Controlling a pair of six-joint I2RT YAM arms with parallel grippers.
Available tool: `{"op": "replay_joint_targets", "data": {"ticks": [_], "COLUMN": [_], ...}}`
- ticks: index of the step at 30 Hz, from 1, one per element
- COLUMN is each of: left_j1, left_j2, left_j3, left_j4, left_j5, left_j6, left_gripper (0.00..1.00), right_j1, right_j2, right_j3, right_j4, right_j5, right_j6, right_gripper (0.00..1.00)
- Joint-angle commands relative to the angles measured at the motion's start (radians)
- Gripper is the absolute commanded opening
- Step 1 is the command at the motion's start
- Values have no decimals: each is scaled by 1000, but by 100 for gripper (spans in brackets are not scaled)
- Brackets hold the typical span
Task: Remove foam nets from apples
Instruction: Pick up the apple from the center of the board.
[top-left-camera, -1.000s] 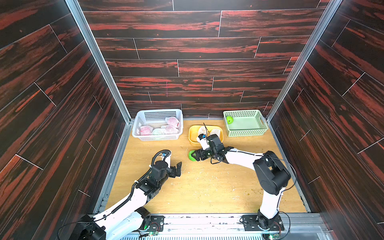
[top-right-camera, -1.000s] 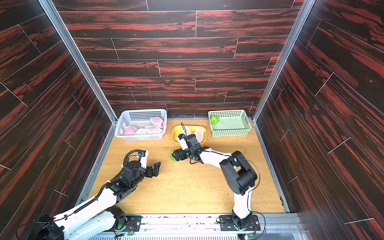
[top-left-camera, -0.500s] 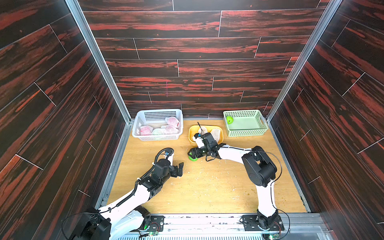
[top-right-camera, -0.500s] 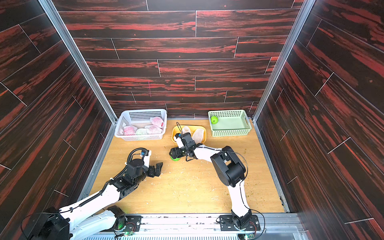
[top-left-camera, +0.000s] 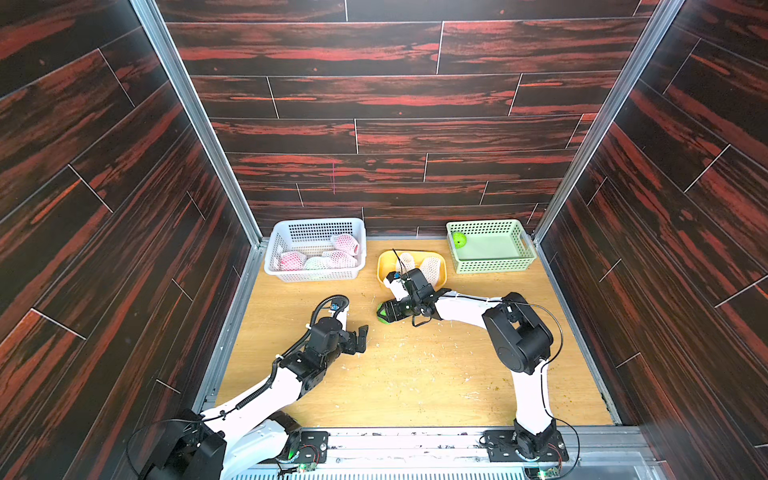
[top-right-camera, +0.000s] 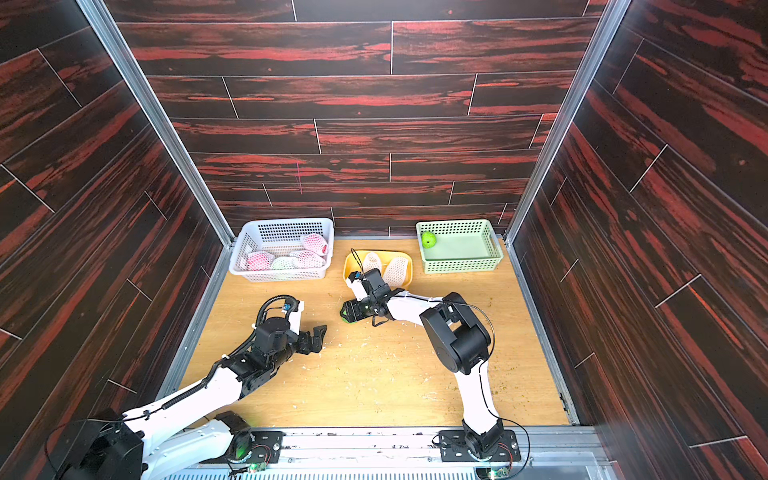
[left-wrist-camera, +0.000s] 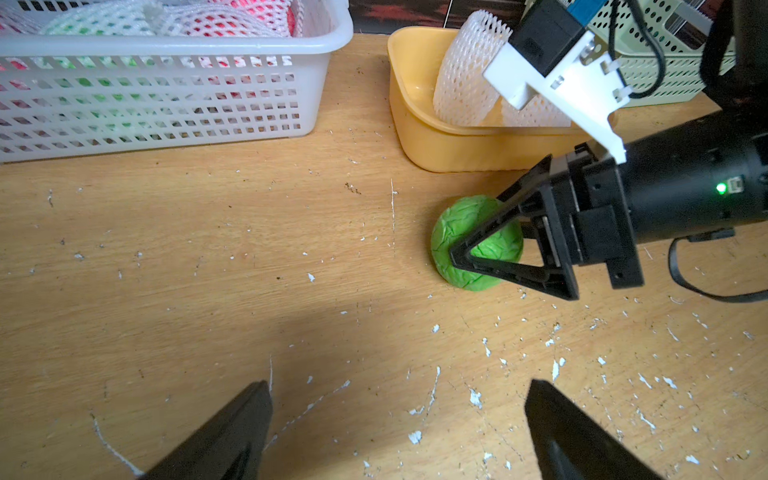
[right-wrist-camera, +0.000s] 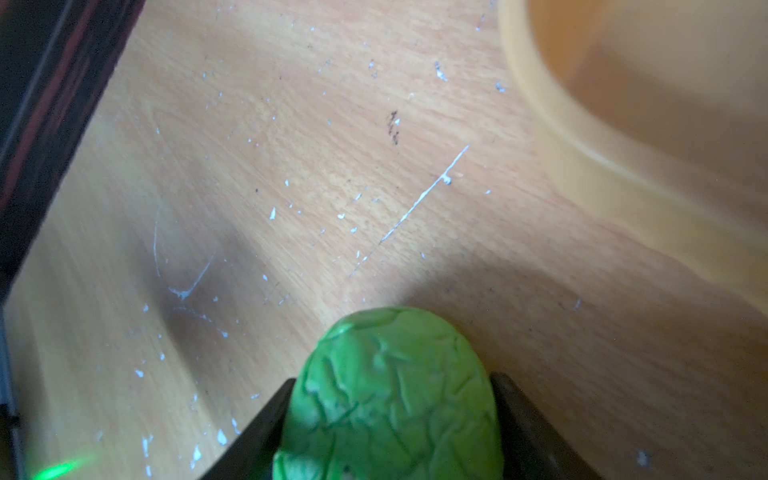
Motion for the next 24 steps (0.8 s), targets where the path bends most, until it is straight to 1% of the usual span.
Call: {"op": "replay_joint_targets", "data": {"ticks": [1, 2, 4, 6, 9, 11, 12, 15, 18, 19, 24], "left_j1": [3, 3, 3, 3, 3, 3, 4, 4, 3, 3, 3], "left_j2": [34, 49, 77, 96, 98, 85, 75, 60, 49, 47, 82], "left_j3": [48, 59, 77, 93, 100, 97, 96, 106, 137, 150, 226], "left_j4": [37, 43, 58, 73, 93, 103, 107, 104, 92, 92, 144], "left_j5": [-8, -6, -6, -8, -9, -17, -19, -30, -11, -4, 99], "left_j6": [-11, -7, -4, -8, -10, -11, -9, 9, 29, 30, 54], "left_gripper": [100, 100, 100, 100, 100, 100, 100, 100, 100, 100, 100], "right_j1": [5, 5, 4, 2, -11, -17, -22, -49, -93, -108, -197], "right_j2": [-7, -22, -49, -76, -119, -161, -182, -232, -259, -263, -267], "right_j3": [-36, -41, -48, -52, -50, -58, -60, -66, -55, -44, 37], "right_j4": [-13, -7, -2, 1, 2, 13, 17, 53, 102, 110, 95], "right_j5": [-19, -24, -30, -45, -102, -122, -154, -237, -327, -339, -338], "right_j6": [-22, -28, -37, -45, -42, -41, -41, -7, 62, 79, 118], "right_gripper": [50, 44, 37, 33, 24, 23, 22, 14, 14, 14, 14]}}
